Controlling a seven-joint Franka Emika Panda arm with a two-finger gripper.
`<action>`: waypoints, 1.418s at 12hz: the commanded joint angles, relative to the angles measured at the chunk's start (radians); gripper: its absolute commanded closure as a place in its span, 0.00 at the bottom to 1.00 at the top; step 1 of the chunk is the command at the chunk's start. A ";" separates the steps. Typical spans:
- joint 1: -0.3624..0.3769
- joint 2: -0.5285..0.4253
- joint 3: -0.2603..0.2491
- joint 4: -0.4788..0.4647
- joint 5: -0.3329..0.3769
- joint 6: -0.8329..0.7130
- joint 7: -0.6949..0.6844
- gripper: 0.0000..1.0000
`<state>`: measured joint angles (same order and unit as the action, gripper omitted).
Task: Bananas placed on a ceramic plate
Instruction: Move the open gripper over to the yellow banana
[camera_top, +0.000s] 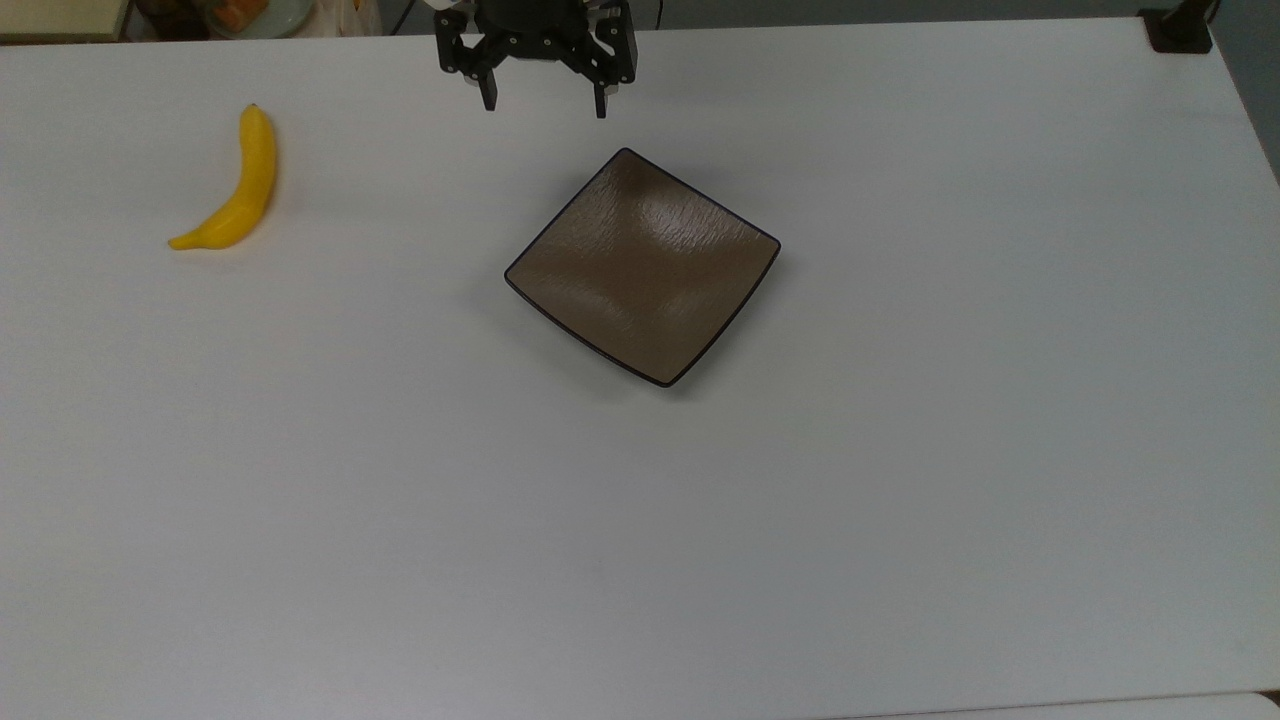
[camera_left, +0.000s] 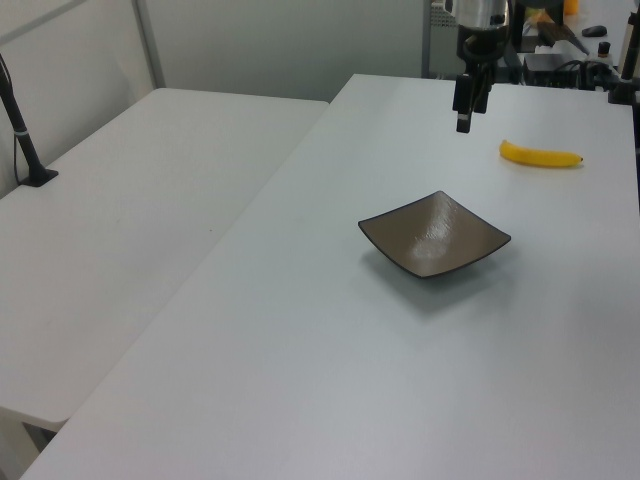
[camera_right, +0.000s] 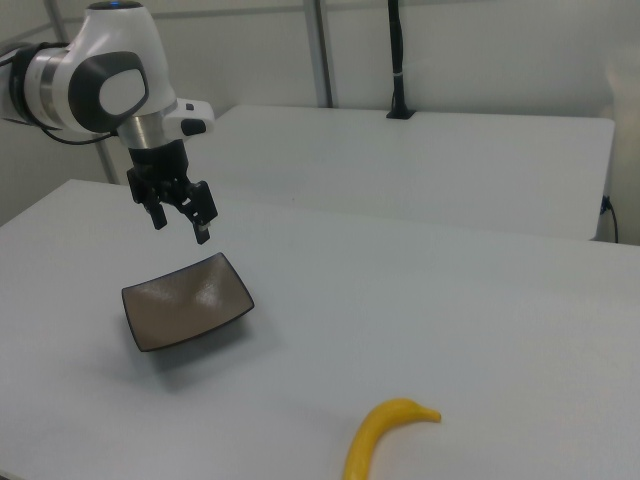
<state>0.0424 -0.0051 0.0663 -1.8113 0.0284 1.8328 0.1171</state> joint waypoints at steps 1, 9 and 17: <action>0.010 -0.041 -0.011 -0.048 -0.004 0.010 -0.022 0.00; 0.010 -0.045 -0.017 -0.055 -0.005 0.000 -0.024 0.00; -0.056 -0.033 -0.121 -0.195 -0.122 0.133 -0.112 0.00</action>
<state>0.0318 -0.0114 -0.0164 -1.9237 -0.0724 1.9031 0.0961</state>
